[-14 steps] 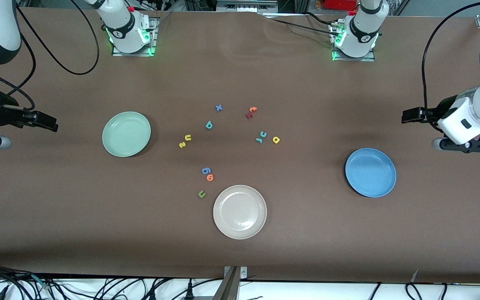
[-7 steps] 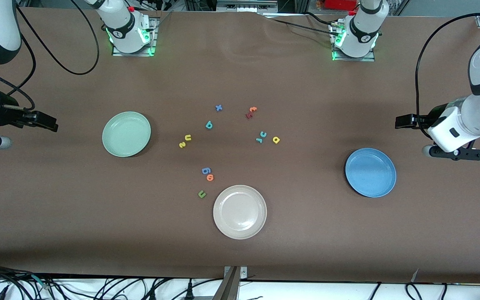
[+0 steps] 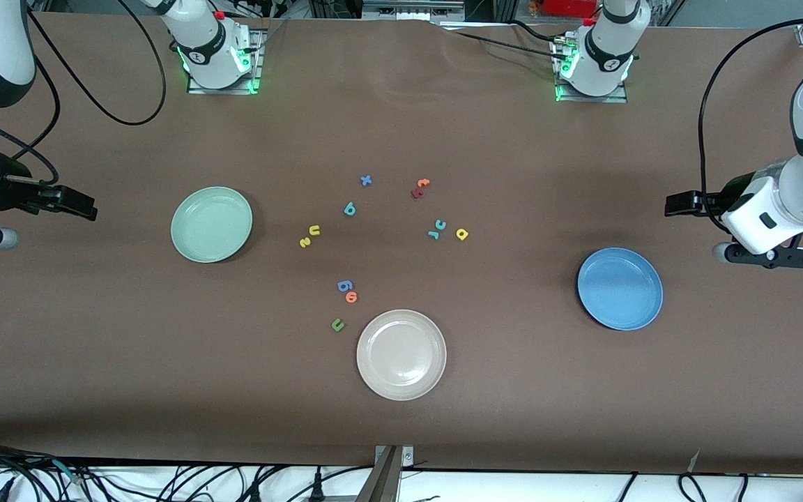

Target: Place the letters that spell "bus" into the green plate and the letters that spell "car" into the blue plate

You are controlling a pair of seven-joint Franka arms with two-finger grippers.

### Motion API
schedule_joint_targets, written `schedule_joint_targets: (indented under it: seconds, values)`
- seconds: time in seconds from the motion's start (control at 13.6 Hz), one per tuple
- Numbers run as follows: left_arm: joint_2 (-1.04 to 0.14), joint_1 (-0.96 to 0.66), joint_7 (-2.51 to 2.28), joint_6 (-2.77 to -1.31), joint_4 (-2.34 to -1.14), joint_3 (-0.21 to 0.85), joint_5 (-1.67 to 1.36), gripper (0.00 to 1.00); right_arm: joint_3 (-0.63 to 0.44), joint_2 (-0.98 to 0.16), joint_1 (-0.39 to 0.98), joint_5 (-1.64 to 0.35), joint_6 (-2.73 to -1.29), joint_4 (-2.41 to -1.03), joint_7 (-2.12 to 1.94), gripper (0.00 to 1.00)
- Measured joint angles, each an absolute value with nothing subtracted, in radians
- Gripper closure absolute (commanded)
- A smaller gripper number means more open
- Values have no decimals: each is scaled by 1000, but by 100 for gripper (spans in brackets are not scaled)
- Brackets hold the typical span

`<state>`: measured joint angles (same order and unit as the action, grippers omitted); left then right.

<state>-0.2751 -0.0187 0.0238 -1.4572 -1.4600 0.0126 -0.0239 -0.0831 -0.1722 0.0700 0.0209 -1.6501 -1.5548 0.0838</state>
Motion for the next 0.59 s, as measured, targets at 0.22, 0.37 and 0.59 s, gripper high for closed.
schedule_joint_targets:
  seconds: [0.22, 0.37, 0.59]
  values:
    - [-280, -17, 24, -1457, -1460, 11, -24, 0, -84, -172, 70, 21, -1650, -1555, 84, 0]
    - [-293, -16, 24, -1457, -1460, 12, -24, 0, -85, -172, 70, 21, -1648, -1555, 84, 0]
    - [-309, -15, 24, -1457, -1460, 12, -24, 0, -89, -172, 70, 21, -1638, -1555, 84, 0]
